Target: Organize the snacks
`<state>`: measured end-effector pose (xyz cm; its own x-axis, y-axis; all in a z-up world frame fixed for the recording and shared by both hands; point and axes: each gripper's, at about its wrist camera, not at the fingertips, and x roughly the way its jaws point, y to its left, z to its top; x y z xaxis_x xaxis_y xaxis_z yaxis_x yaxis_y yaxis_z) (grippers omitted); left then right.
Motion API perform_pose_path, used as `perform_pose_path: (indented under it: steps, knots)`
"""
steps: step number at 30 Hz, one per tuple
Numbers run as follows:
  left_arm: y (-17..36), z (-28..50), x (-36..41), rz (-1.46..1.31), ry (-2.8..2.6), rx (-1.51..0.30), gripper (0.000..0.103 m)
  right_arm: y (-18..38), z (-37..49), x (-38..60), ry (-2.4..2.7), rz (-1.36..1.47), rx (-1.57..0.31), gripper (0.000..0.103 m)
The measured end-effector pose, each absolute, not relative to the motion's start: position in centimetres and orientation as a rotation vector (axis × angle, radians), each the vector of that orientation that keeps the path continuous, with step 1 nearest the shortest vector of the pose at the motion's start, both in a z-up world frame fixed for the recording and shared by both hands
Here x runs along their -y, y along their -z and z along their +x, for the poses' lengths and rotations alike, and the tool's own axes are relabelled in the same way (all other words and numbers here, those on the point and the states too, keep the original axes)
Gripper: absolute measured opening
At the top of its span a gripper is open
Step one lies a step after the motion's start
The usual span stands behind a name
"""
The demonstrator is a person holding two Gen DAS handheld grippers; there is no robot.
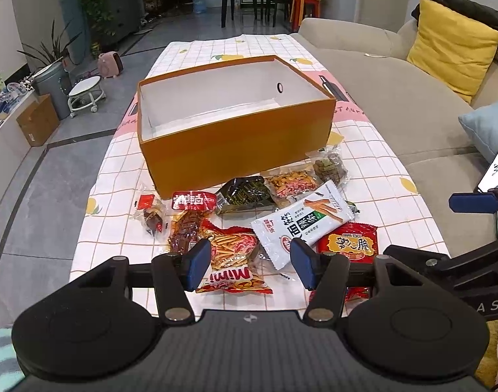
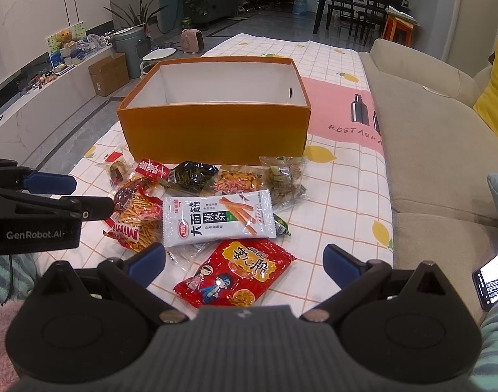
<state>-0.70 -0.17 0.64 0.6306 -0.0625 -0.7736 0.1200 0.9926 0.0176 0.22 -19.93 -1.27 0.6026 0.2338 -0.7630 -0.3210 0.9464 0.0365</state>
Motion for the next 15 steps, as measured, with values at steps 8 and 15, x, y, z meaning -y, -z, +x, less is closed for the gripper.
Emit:
perform_pose_path:
  steps: [8,15]
  knots:
    - [-0.49,-0.75,0.04,0.068,0.102,-0.887,0.066,1.25,0.29,20.12,-0.319,-0.111,-0.868,0.099]
    - [-0.48,-0.76,-0.05,0.065,0.107,-0.887,0.066,1.25,0.28,20.06,-0.317,-0.111,-0.869,0.099]
